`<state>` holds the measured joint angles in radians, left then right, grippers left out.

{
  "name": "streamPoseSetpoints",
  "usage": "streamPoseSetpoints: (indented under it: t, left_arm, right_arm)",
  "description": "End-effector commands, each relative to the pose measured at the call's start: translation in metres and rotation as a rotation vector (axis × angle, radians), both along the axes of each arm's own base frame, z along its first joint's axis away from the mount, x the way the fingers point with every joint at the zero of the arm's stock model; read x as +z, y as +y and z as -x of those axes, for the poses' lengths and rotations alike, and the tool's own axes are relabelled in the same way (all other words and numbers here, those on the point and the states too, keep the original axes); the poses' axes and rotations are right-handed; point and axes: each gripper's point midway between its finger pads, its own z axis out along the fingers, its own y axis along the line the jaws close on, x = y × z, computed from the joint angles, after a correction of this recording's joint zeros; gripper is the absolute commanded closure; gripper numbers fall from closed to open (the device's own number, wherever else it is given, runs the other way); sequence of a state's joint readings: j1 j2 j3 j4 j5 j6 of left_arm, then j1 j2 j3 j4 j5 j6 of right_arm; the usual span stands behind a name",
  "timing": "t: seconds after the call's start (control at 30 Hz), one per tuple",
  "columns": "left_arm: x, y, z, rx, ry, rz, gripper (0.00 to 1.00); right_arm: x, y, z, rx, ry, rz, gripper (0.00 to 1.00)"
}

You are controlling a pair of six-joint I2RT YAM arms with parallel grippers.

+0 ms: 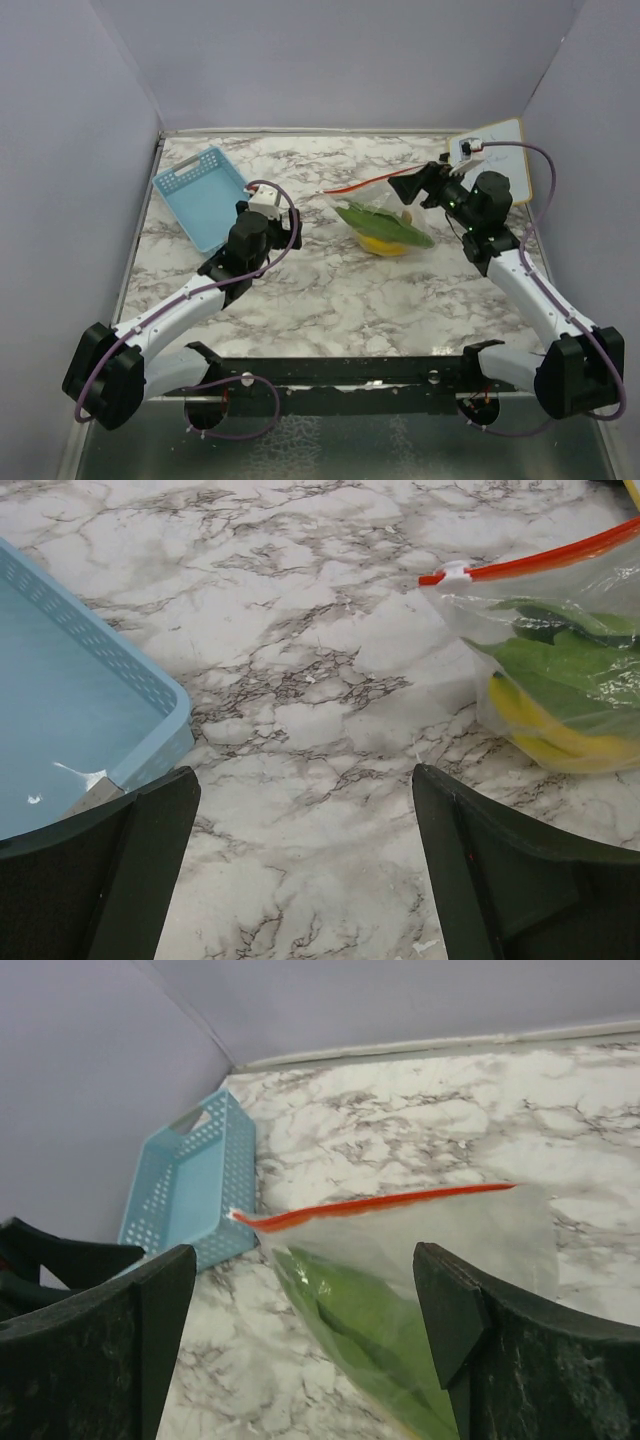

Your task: Open the zip-top bag and remove the fake food

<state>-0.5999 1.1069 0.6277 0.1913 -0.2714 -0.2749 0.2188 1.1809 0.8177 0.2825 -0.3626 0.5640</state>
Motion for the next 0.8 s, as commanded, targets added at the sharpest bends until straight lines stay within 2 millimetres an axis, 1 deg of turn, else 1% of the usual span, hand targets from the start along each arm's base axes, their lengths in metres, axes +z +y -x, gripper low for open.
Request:
streamPoseSetpoints:
  t: [0.0,0.07,0.13,0.2,0.27,0.3,0.37,0.4,0.43,0.47,0.5,0.53,0.63,0.77]
  left_arm:
    - [0.012,0.001,-0.008,0.038,-0.040,0.033,0.09]
    - [0.009,0.001,-0.009,0.047,-0.031,0.038,0.09]
    - [0.007,0.001,-0.010,0.056,-0.024,0.045,0.11]
    - [0.007,-0.001,-0.011,0.058,-0.021,0.057,0.12]
    - [0.008,-0.002,-0.012,0.068,-0.024,0.092,0.14]
    - [0.009,-0.005,-0.012,0.061,-0.035,0.115,0.15]
    - [0.013,-0.014,-0.012,0.021,-0.058,0.164,0.19]
    - [0.013,-0.020,-0.013,-0.003,-0.065,0.179,0.19]
    - [0.014,-0.026,-0.015,-0.023,-0.067,0.187,0.17]
    - [0.012,-0.032,-0.019,-0.040,-0.065,0.186,0.09]
    - [0.013,-0.039,-0.024,-0.058,-0.073,0.187,0.03]
    - [0.011,-0.044,-0.030,-0.066,-0.074,0.186,0.01]
    - [0.003,-0.058,-0.056,-0.057,-0.066,0.188,0.01]
    - [-0.003,-0.073,-0.095,-0.048,-0.070,0.273,0.01]
  right_arm:
    - [-0.004,-0.018,0.018,-0.044,-0.030,0.145,0.09]
    - [-0.003,-0.022,0.024,-0.051,-0.049,0.169,0.09]
    - [-0.001,-0.024,0.025,-0.065,-0.068,0.175,0.09]
    - [-0.001,-0.027,0.019,-0.101,-0.059,0.138,0.15]
    - [-0.008,-0.034,0.010,-0.176,-0.005,0.072,0.06]
    - [-0.007,-0.035,0.005,-0.186,-0.021,0.066,0.06]
    - [-0.008,-0.032,-0.004,-0.176,-0.025,0.090,0.14]
    - [-0.012,-0.032,-0.008,-0.181,-0.001,0.093,0.17]
    - [-0.016,-0.033,-0.012,-0.196,0.028,0.086,0.18]
    - [-0.020,-0.033,-0.013,-0.197,0.044,0.079,0.19]
    - [-0.021,-0.030,-0.012,-0.183,0.033,0.069,0.18]
    - [-0.022,-0.028,-0.009,-0.169,0.017,0.055,0.15]
    - [-0.021,-0.025,-0.004,-0.148,-0.011,0.035,0.11]
    - [-0.022,-0.028,-0.006,-0.158,0.004,0.077,0.10]
